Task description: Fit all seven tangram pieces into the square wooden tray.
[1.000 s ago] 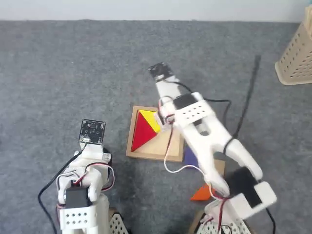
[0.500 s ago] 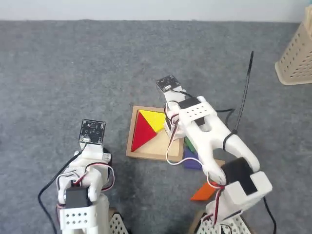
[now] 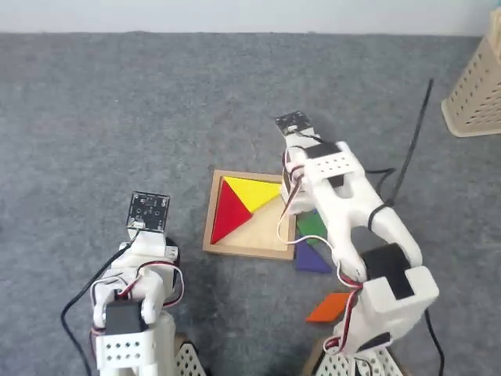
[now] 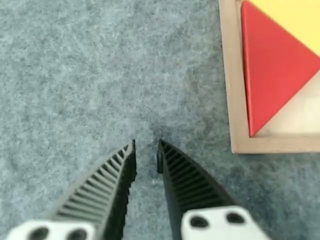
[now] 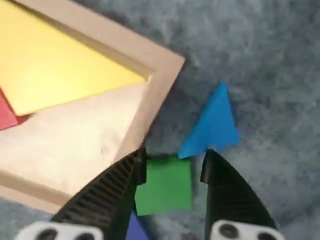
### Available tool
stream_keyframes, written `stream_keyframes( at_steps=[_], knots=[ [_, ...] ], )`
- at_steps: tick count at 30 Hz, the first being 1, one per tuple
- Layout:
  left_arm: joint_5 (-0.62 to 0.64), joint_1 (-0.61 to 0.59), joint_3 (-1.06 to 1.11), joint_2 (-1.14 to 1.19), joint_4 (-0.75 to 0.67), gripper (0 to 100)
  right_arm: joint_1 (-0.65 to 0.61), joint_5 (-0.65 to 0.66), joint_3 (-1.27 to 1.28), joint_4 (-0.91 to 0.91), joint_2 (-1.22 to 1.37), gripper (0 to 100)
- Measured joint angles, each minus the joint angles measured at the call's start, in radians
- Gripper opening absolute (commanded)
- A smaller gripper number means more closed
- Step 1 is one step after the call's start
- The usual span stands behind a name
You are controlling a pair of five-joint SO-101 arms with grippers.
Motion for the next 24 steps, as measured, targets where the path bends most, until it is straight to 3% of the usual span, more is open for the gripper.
stream_keyframes(
  at_steps=[2, 8, 11, 18, 21, 24],
  knots=[
    [0.0, -0.002, 0.0, 0.0, 0.0, 7, 0.0, 0.005, -0.04, 0.064, -0.014, 19.5],
    [0.0, -0.002, 0.0, 0.0, 0.0, 7, 0.002, 0.201, 0.018, 0.193, -0.238, 19.5],
    [0.0, -0.002, 0.0, 0.0, 0.0, 7, 0.003, 0.374, 0.169, 0.242, -0.394, 19.5],
    [0.0, -0.002, 0.0, 0.0, 0.0, 7, 0.012, 0.916, 0.56, 0.342, -0.611, 19.5],
    [0.0, -0.002, 0.0, 0.0, 0.0, 7, 0.006, 1.068, 0.643, 0.342, -0.631, 19.5],
    [0.0, -0.002, 0.0, 0.0, 0.0, 7, 0.011, 1.14, 0.669, 0.344, -0.632, 19.5]
  ],
)
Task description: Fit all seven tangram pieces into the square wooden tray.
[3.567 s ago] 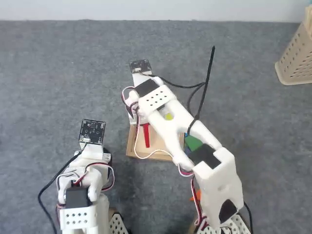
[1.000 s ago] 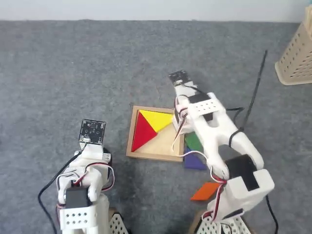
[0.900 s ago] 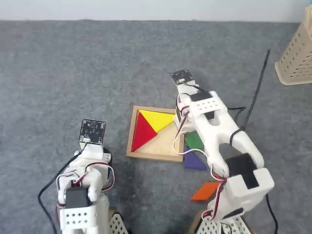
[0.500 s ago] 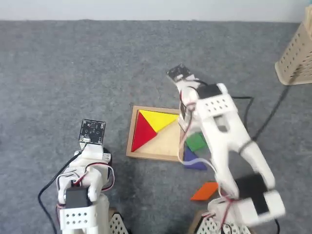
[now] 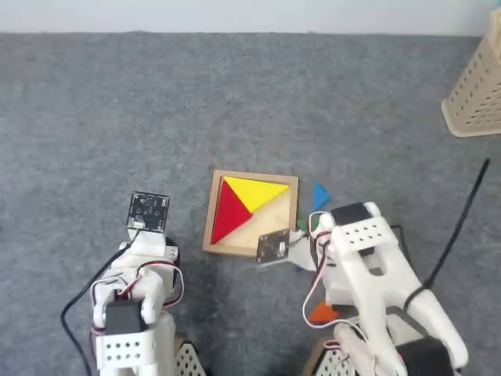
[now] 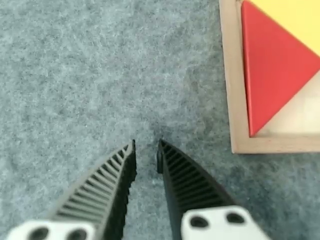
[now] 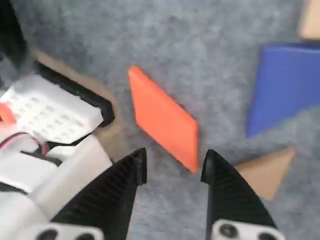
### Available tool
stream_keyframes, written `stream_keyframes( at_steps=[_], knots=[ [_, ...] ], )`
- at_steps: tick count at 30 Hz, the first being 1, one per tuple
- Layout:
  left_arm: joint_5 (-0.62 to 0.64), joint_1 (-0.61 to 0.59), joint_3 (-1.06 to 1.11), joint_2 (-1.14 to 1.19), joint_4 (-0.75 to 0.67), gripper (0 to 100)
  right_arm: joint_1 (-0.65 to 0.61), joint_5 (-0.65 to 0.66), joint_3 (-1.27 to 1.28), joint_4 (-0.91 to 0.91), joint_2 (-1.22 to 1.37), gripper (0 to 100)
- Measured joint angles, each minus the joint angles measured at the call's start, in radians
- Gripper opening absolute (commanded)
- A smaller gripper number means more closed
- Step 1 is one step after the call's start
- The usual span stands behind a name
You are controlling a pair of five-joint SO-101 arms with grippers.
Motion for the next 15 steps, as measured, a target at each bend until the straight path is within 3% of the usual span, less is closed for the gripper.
stream_keyframes(
  at_steps=[11, 15],
  knots=[
    [0.0, 0.0, 0.0, 0.0, 0.0, 7, -0.005, 0.029, 0.029, -0.143, 0.204, 19.1],
    [0.0, 0.0, 0.0, 0.0, 0.0, 7, 0.002, -0.032, 0.02, -0.207, 0.252, 19.1]
  ],
)
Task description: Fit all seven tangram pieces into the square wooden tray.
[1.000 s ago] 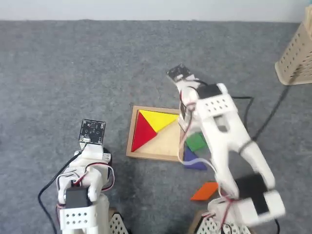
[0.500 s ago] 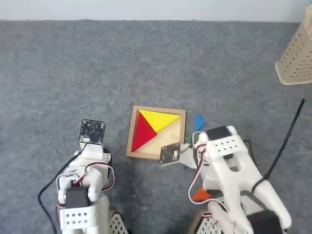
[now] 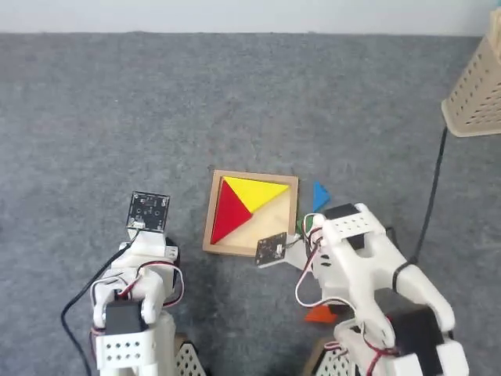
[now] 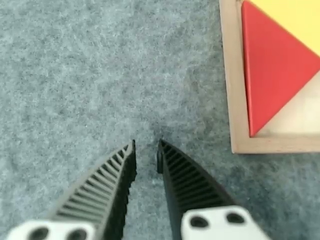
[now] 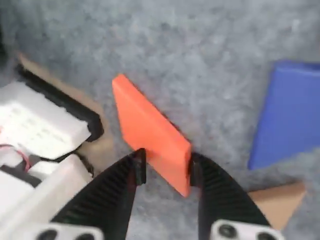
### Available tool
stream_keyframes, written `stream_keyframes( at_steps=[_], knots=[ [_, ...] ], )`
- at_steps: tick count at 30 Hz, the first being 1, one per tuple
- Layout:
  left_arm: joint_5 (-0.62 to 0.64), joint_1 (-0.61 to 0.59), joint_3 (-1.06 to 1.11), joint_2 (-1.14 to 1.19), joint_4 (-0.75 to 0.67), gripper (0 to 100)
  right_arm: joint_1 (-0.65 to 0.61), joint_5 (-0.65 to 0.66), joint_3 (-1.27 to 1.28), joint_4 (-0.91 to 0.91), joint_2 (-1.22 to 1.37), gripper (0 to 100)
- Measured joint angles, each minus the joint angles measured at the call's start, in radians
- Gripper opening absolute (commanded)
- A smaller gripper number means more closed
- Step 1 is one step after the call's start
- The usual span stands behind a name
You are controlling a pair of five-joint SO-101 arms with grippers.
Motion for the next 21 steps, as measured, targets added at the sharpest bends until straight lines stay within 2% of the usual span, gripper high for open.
stream_keyframes(
  at_steps=[8, 14, 18, 21],
  knots=[
    [0.0, 0.0, 0.0, 0.0, 0.0, 7, 0.02, -0.219, -0.026, -0.023, 0.021, 19.1],
    [0.0, 0.0, 0.0, 0.0, 0.0, 7, 0.114, -0.402, -0.11, -0.026, 0.046, 19.1],
    [0.0, 0.0, 0.0, 0.0, 0.0, 7, 0.207, -0.531, -0.213, -0.089, 0.048, 19.1],
    [0.0, 0.0, 0.0, 0.0, 0.0, 7, 0.244, -0.571, -0.264, -0.106, 0.048, 19.1]
  ],
)
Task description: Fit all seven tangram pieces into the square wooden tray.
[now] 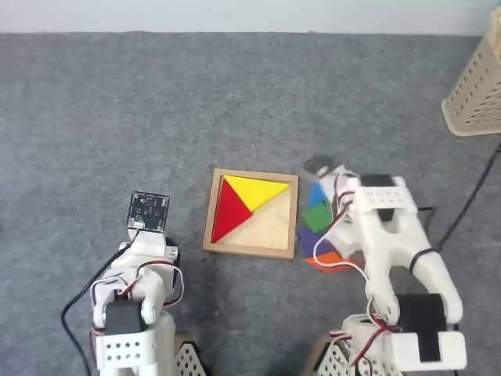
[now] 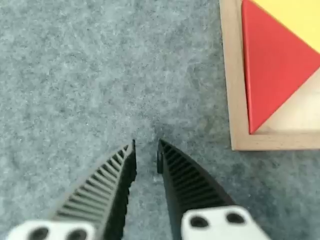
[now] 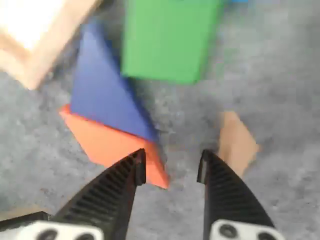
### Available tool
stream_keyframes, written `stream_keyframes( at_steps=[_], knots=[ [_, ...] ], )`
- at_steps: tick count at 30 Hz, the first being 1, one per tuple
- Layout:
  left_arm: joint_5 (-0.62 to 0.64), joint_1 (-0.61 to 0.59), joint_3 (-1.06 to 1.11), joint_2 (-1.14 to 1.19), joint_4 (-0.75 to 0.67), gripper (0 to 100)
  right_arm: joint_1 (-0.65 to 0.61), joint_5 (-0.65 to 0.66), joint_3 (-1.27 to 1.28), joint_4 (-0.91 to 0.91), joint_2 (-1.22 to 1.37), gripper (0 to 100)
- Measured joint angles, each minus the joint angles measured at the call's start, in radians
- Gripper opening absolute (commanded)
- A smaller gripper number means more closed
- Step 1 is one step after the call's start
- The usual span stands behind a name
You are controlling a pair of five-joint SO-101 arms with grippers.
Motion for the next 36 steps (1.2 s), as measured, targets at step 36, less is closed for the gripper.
stream_keyframes(
  at_steps=[36],
  knots=[
    [0.0, 0.0, 0.0, 0.0, 0.0, 7, -0.176, 0.305, 0.215, -0.032, -0.094, 23.0]
  ],
)
